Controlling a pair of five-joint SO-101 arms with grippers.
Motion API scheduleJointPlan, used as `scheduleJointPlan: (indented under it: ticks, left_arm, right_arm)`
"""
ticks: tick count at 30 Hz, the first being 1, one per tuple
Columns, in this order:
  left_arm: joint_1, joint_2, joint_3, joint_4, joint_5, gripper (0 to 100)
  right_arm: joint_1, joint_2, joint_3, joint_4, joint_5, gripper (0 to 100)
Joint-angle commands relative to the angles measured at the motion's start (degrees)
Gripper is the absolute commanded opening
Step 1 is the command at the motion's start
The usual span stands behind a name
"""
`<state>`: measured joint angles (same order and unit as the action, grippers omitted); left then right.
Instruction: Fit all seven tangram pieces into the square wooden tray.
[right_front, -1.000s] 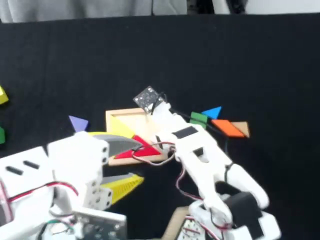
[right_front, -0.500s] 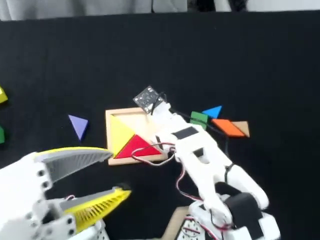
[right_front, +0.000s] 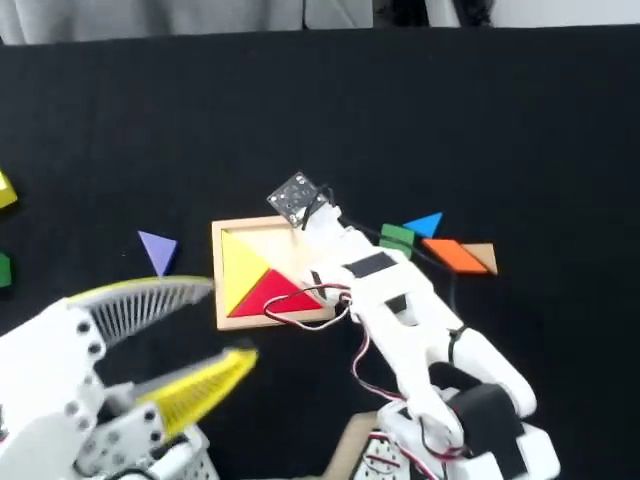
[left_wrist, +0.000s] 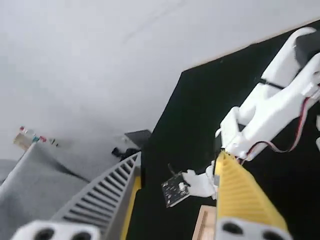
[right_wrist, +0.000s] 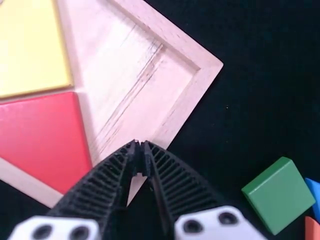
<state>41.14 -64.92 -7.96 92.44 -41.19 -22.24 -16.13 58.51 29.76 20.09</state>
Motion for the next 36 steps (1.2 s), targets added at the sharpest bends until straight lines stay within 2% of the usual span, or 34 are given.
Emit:
scheduleJointPlan:
  ticks: [1, 4, 7, 9, 12, 18, 23, 25, 28, 32, 36]
  left_arm:
    - [-11.56, 0.35, 4.26, -4.57, 0.44, 24]
    - [-24.84, 0.44, 12.79, -11.78, 0.44, 24]
    - [-36.26, 0.18, 25.1, -23.74, 0.79, 24]
    - [-41.71, 0.0, 31.6, -30.51, 2.11, 24]
    - [-47.6, 0.0, 36.0, -35.87, 9.41, 24]
    - [-54.73, 0.88, 42.86, -37.8, 17.76, 24]
    - [-64.48, 11.08, 56.84, -49.41, 26.99, 24]
    - [-65.89, 17.85, 60.18, -53.45, 27.16, 24]
    - [-66.51, 24.18, 61.76, -53.27, 27.08, 24]
    - [-65.89, 22.68, 63.43, -48.79, 27.08, 24]
    - [-66.59, 19.78, 64.48, -51.25, 27.43, 24]
  right_arm:
    - [0.79, -1.98, 0.04, -1.14, 0.0, 1.5]
    - [0.79, -1.98, 0.04, -1.14, 0.0, 1.5]
    - [0.79, -1.98, 0.04, -0.97, 0.0, 1.5]
    - [0.79, -1.98, 0.04, -0.97, 0.0, 1.5]
    - [0.79, -1.98, 0.4, -1.23, 0.0, 1.5]
    - [0.79, -1.98, 0.4, -1.23, 0.0, 1.5]
    - [0.79, -1.98, 0.48, -1.23, 0.0, 1.5]
    - [0.79, -1.98, 0.48, -1.23, 0.0, 1.5]
    - [0.79, -1.98, 0.48, -1.23, 0.0, 1.5]
    - [0.79, -1.98, 0.48, -1.23, 0.0, 1.5]
    - [0.79, -1.98, 0.48, -1.23, 0.0, 1.5]
